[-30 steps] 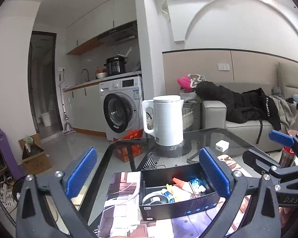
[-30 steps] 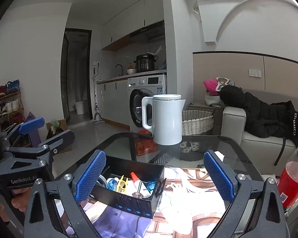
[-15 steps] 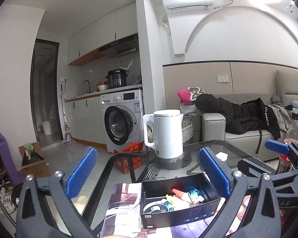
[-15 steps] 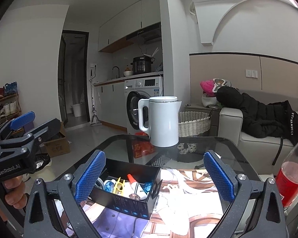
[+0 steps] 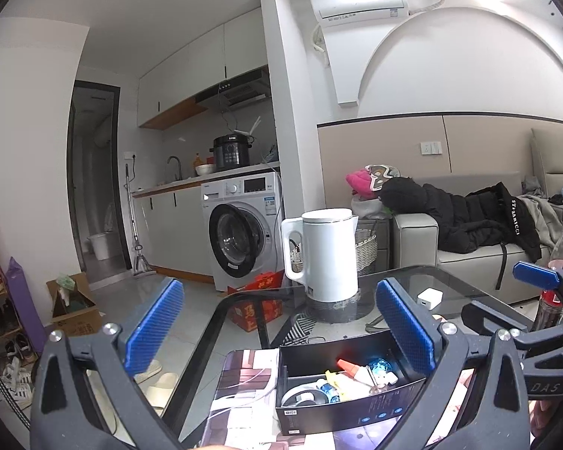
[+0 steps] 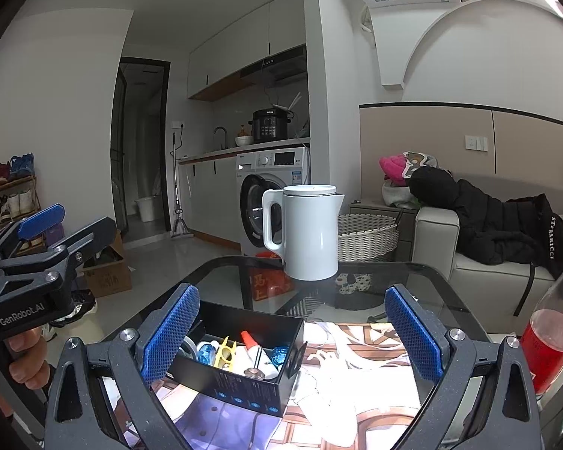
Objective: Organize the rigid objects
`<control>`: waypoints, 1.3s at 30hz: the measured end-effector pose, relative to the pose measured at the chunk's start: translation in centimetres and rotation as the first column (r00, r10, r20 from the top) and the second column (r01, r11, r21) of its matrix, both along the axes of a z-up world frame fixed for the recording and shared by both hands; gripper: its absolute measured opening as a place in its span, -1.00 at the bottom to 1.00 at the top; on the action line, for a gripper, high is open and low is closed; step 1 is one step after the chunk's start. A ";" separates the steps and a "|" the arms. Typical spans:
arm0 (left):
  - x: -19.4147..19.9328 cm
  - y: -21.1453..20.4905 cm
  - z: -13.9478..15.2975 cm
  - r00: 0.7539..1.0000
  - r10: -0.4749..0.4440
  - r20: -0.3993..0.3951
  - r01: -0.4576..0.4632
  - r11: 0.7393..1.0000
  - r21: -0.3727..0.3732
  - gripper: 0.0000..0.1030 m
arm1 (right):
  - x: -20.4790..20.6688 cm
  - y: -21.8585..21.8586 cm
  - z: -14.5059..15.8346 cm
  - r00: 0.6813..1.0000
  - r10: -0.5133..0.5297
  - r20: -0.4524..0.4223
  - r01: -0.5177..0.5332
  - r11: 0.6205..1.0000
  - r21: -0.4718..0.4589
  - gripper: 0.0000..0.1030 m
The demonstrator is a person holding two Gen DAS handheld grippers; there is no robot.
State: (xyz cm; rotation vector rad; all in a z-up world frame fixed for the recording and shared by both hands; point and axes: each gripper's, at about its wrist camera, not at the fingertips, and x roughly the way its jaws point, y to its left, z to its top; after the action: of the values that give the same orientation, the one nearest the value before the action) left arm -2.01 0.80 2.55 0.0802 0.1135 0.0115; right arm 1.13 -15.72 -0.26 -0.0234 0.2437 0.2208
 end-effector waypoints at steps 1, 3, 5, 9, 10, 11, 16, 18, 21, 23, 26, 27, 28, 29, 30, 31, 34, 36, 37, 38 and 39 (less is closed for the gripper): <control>0.1 0.0 0.0 1.000 0.000 -0.004 0.000 1.000 -0.003 1.00 | 0.0 0.0 0.0 1.000 0.002 -0.001 -0.002 1.000 0.001 0.96; 0.0 0.0 0.0 1.000 0.002 -0.005 -0.002 1.000 -0.002 1.00 | -0.1 -0.1 0.1 1.000 0.003 0.001 -0.003 1.000 0.005 0.97; 0.0 0.0 0.0 1.000 0.002 0.000 -0.002 1.000 0.000 1.00 | -0.2 -0.2 0.2 1.000 0.003 0.001 -0.003 1.000 0.006 0.97; -0.1 0.0 0.0 1.000 -0.002 0.001 0.002 1.000 0.000 1.00 | -0.2 -0.2 0.2 1.000 0.001 0.000 -0.001 1.000 0.006 0.97; -0.1 0.1 0.0 1.000 -0.002 0.002 0.002 1.000 -0.001 1.00 | -0.1 -0.2 0.2 1.000 0.002 0.000 -0.002 1.000 0.005 0.97; 0.0 0.0 0.0 1.000 -0.002 0.000 0.002 1.000 0.000 1.00 | -0.1 -0.2 0.2 1.000 0.004 -0.002 -0.004 1.000 0.004 0.97; 0.0 -0.1 0.1 1.000 -0.007 0.000 0.007 1.000 -0.002 1.00 | -0.1 -0.1 0.2 1.000 0.006 -0.003 -0.006 1.000 0.004 0.97; 0.0 -0.1 0.1 1.000 -0.007 0.003 0.007 1.000 -0.002 1.00 | 0.0 -0.1 0.1 1.000 0.007 -0.004 -0.007 1.000 0.007 0.97; 0.0 -0.1 0.2 1.000 -0.007 0.003 0.007 1.000 -0.004 1.00 | 0.1 0.0 0.0 1.000 0.004 -0.005 -0.004 1.000 0.006 0.97; -0.1 -0.1 0.2 1.000 -0.012 0.002 0.012 1.000 -0.006 1.00 | 0.0 0.0 0.0 1.000 0.006 -0.005 -0.006 1.000 0.004 0.97; -0.2 -0.2 0.2 1.000 -0.014 0.003 0.014 1.000 -0.006 1.00 | -0.1 0.0 -0.1 1.000 0.003 -0.002 -0.003 1.000 0.004 0.97; -0.2 -0.2 0.2 1.000 -0.013 0.003 0.013 1.000 -0.006 1.00 | -0.1 0.0 -0.1 1.000 0.005 -0.003 -0.005 1.000 0.004 0.97; -0.2 -0.2 0.3 1.000 -0.012 0.003 0.012 1.000 -0.004 1.00 | 0.0 0.0 -0.1 1.000 0.004 -0.005 -0.004 1.000 0.004 0.97; -0.2 -0.2 0.3 1.000 -0.012 0.003 0.012 1.000 -0.004 1.00 | -0.1 0.0 -0.1 1.000 0.002 -0.003 -0.002 1.000 0.004 0.97; -0.2 -0.2 0.3 1.000 -0.013 0.002 0.013 1.000 -0.005 1.00 | -0.1 0.0 -0.1 1.000 0.002 -0.004 -0.002 1.000 0.004 0.97; -0.2 -0.2 0.3 1.000 -0.013 0.003 0.013 1.000 -0.005 1.00 | -0.1 0.0 -0.1 1.000 0.004 -0.004 -0.004 1.000 0.003 0.97; -0.2 -0.2 0.3 1.000 -0.014 0.004 0.014 1.000 -0.004 1.00 | -0.1 0.0 -0.1 1.000 0.003 -0.003 -0.003 1.000 0.004 0.97; -0.2 -0.2 0.3 1.000 -0.013 0.004 0.013 1.000 -0.004 1.00 | -0.1 0.0 -0.1 1.000 0.004 -0.004 -0.004 1.000 0.003 0.97; -0.2 -0.2 0.3 1.000 -0.013 0.004 0.013 1.000 -0.005 1.00 | -0.1 0.0 -0.1 1.000 0.003 -0.003 -0.003 1.000 0.003 0.97; -0.2 -0.2 0.3 1.000 -0.013 0.003 0.013 1.000 -0.005 1.00 | -0.1 0.0 -0.1 1.000 0.005 -0.005 -0.005 1.000 0.003 0.97; -0.2 -0.2 0.3 1.000 -0.012 0.003 0.012 1.000 -0.004 1.00 | -0.1 0.0 -0.1 1.000 0.005 -0.006 -0.005 1.000 0.004 0.97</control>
State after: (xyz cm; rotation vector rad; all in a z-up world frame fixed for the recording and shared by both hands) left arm -2.25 0.60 2.81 0.0764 0.1099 -0.0005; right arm 1.05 -15.71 -0.39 -0.0199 0.2489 0.2266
